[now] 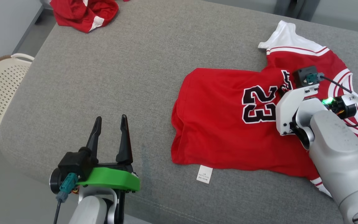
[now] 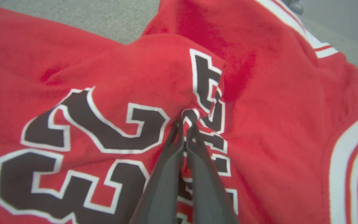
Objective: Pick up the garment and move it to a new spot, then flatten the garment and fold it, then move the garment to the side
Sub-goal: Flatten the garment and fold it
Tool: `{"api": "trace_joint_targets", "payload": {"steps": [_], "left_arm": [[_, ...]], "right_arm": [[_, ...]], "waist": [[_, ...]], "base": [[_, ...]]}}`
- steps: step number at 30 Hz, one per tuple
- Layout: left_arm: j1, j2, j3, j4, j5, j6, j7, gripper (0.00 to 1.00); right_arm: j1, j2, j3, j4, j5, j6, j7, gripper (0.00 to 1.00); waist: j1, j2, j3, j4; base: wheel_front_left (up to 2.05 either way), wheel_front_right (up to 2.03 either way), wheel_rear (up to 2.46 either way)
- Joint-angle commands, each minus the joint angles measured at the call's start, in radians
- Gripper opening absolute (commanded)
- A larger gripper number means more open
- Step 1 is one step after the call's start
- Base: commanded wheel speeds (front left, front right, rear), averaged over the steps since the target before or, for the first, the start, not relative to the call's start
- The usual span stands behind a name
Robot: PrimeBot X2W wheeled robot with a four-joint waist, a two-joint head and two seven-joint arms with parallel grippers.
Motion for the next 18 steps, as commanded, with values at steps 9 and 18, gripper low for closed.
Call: {"api": "trace_joint_targets", "payload": {"steps": [9, 18], "left_arm": [[-0.030, 0.000, -0.025, -0.001, -0.018, 0.004, 0.000, 1.00], [-0.033, 0.000, -0.042, 0.013, -0.014, 0.001, 0.000, 1.00]], "right_arm": [[-0.184, 0.032, -0.176, 0.130, -0.073, -0.001, -0.160, 0.00], [-0.260, 0.053, -0.346, 0.241, -0.191, -0.001, -0.252, 0.24]], "waist": [[0.0000, 0.0000, 0.018, 0.010], [0.0000, 0.0000, 0.011, 0.029]], "base": [[0.00, 0.00, 0.00], [0.00, 0.00, 0.00]]}}
